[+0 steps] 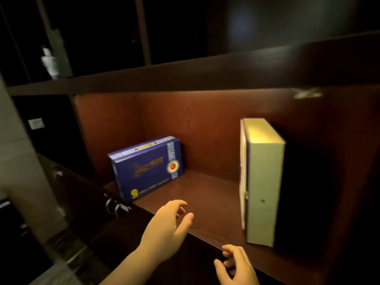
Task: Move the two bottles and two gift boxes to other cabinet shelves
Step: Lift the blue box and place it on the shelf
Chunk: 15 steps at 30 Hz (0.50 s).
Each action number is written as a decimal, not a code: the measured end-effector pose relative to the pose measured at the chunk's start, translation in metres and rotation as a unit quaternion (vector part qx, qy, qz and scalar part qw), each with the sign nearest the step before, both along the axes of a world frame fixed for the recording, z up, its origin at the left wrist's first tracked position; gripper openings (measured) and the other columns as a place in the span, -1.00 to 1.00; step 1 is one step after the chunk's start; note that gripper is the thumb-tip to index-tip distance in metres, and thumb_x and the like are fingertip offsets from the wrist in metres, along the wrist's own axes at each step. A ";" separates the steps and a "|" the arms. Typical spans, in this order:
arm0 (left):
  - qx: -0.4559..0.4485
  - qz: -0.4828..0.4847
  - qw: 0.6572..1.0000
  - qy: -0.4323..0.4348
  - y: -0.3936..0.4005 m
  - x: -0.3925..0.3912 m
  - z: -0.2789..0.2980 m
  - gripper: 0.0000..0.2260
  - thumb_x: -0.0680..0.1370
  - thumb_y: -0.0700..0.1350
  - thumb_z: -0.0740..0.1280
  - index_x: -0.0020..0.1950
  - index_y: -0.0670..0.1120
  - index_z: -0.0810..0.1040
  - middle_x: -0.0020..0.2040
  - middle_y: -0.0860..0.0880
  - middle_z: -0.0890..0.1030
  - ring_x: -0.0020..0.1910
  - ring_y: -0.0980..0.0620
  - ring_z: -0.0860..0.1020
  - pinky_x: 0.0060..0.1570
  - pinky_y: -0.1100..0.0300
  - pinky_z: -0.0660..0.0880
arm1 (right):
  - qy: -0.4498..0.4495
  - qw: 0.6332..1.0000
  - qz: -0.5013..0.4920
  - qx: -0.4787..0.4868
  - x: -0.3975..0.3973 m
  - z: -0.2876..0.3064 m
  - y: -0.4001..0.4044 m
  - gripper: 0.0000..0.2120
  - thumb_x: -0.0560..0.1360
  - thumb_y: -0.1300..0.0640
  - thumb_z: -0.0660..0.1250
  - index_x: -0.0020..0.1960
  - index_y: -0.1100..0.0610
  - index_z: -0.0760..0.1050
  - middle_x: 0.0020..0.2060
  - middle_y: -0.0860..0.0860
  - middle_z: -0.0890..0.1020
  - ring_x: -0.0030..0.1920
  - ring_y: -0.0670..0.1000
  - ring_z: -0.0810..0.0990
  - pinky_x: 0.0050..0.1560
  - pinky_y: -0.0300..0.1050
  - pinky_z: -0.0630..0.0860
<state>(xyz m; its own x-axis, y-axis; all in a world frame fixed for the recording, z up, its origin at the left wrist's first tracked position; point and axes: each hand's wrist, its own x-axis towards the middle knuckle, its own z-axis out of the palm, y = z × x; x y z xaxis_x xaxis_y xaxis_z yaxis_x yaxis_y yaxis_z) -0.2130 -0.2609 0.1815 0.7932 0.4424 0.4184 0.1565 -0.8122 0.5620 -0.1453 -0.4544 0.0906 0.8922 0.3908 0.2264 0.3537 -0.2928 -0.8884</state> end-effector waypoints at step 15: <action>-0.040 0.247 0.967 -0.044 0.290 0.032 0.013 -0.46 0.55 0.24 0.29 0.44 -0.01 0.37 0.36 -0.04 0.46 0.32 -0.11 0.44 0.24 -0.09 0.44 | -0.087 0.989 0.094 -0.071 0.217 0.077 0.348 -0.66 0.52 0.04 0.44 0.24 0.11 0.48 0.10 0.10 0.54 -0.12 -0.04 0.58 -0.08 -0.09 0.46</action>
